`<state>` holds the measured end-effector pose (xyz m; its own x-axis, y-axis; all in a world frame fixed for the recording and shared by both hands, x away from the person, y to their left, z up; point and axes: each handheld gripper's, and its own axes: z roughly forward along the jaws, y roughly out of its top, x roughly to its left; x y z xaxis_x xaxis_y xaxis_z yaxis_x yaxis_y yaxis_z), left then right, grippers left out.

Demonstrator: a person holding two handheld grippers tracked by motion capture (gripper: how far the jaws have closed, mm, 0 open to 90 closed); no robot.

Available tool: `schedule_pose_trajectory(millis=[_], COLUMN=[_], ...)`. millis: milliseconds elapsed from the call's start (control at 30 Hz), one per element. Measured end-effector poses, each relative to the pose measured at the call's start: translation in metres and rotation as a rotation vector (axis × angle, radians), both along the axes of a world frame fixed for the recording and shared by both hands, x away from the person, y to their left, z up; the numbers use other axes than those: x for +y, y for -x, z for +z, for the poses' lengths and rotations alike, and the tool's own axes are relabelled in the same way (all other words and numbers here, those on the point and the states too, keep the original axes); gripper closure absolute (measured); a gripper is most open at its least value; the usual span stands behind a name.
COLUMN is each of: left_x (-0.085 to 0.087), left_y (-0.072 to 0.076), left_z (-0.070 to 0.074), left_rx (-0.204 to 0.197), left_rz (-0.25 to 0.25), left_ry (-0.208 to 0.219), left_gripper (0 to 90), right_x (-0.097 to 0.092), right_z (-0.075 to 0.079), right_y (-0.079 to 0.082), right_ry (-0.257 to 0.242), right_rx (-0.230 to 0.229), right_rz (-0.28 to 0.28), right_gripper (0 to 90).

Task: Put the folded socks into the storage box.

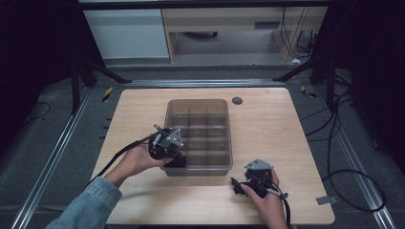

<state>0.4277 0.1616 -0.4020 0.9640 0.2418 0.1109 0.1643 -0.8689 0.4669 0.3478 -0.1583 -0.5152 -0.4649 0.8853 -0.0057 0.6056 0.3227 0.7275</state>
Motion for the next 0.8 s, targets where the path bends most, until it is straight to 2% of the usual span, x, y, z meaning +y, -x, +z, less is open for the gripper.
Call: schedule_pose_trajectory(millis=[200,267,333,433,533,600,700,733,800], left_x=[0.009,0.011,0.012,0.015,0.020,0.023,0.029,0.036,0.042], left_y=[0.001,0.001,-0.001,-0.003,-0.003,-0.002,0.000,0.001,0.002], left_z=[0.004,0.006,0.009,0.013,0.019,0.023,0.027,0.031,0.032], left_rx=[-0.018,-0.032,-0.048,-0.071,-0.076,-0.089,-0.101,-0.103,-0.097], left_rz=[0.018,0.033,0.062,0.095,0.128,0.139,0.157,0.165,0.162], left_ry=[0.038,0.046,0.066,0.095,0.132,0.135,0.153,0.189,0.212], left_gripper=[85.2,80.2,67.4,42.4,27.0,15.7,9.1,5.9,5.2], right_x=[0.000,0.000,0.000,0.000,0.000,0.000,0.000,0.000,0.000], right_z=[0.000,0.000,0.000,0.000,0.000,0.000,0.000,0.000,0.000], right_y=[0.000,0.000,0.000,0.000,0.000,0.001,0.001,0.001,0.001], right_ry=[-0.002,-0.001,-0.001,-0.001,-0.001,-0.001,-0.001,-0.001,-0.001], right_rx=[0.001,0.000,0.001,0.001,0.001,0.000,0.001,0.001,0.001], right_rz=[0.000,0.001,-0.001,-0.001,-0.001,-0.001,-0.002,-0.002,-0.002], right_gripper=[1.6,1.6,1.6,1.7,1.7,1.7,1.7,1.7,1.7])
